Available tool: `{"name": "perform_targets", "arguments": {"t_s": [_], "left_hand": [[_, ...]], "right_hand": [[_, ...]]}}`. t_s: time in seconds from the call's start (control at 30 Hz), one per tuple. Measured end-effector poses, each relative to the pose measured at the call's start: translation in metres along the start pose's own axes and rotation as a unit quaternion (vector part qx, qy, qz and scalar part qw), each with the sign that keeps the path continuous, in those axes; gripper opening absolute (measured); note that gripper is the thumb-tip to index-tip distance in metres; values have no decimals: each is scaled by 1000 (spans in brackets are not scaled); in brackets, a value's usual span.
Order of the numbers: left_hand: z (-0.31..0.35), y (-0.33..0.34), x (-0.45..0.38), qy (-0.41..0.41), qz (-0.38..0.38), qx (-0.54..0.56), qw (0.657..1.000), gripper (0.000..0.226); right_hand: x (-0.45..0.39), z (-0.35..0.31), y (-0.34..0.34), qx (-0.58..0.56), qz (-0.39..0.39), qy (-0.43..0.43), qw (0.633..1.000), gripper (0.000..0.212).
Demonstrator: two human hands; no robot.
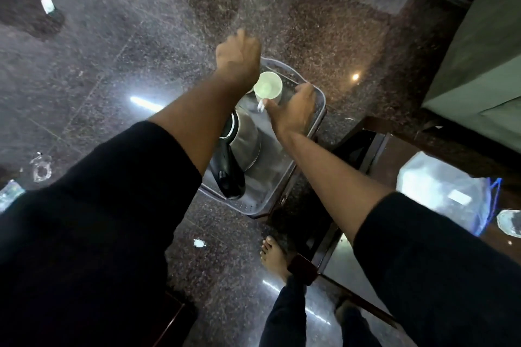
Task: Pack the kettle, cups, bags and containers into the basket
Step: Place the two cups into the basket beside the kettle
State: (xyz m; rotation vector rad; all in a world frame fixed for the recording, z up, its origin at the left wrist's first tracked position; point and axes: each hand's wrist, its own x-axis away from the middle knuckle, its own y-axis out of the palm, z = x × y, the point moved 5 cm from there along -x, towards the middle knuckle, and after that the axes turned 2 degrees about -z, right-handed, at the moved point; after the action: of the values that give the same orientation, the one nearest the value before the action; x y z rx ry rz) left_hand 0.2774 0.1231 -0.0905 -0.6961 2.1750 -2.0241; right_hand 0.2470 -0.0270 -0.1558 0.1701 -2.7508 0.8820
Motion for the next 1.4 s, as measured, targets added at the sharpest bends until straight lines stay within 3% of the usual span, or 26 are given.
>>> {"name": "perform_targets", "arguments": {"t_s": [0.2, 0.3, 0.37, 0.47, 0.53, 0.6, 0.67, 0.73, 0.83, 1.23, 1.33, 1.4], "left_hand": [[0, -14, 42, -9, 22, 97, 995, 38], [-18, -28, 75, -70, 88, 216, 970, 39], [-32, -38, 101, -102, 170, 265, 944, 35], [-56, -35, 141, -169, 280, 334, 884, 27], [-81, -1, 166, -309, 288, 401, 813, 31], [-104, 59, 196, -481, 203, 458, 720, 37], [-102, 112, 223, -531, 96, 501, 677, 40], [-89, 142, 238, -494, 60, 548, 672, 40], [-82, 155, 243, -470, 89, 562, 674, 38], [-91, 160, 236, -536, 31, 533, 654, 33], [-86, 165, 241, -539, 50, 528, 654, 33], [-79, 169, 247, -558, 83, 539, 625, 33]], "right_hand": [[51, -3, -7, -6, -61, -93, 994, 21], [71, -8, -8, -30, -86, -106, 990, 20], [85, -11, -8, -39, -122, -122, 984, 35], [96, -7, -4, -41, -211, -155, 964, 65], [98, 3, 4, -60, -289, -150, 944, 90], [100, 15, 11, -67, -347, -115, 929, 110], [101, 25, 18, -80, -371, -99, 920, 124], [101, 31, 23, -76, -373, -108, 918, 134], [100, 35, 25, -58, -351, -119, 927, 136], [115, 24, 27, 14, -279, -148, 949, 133], [113, 25, 27, 19, -281, -142, 949, 134], [111, 29, 25, 18, -295, -132, 946, 136]]}}
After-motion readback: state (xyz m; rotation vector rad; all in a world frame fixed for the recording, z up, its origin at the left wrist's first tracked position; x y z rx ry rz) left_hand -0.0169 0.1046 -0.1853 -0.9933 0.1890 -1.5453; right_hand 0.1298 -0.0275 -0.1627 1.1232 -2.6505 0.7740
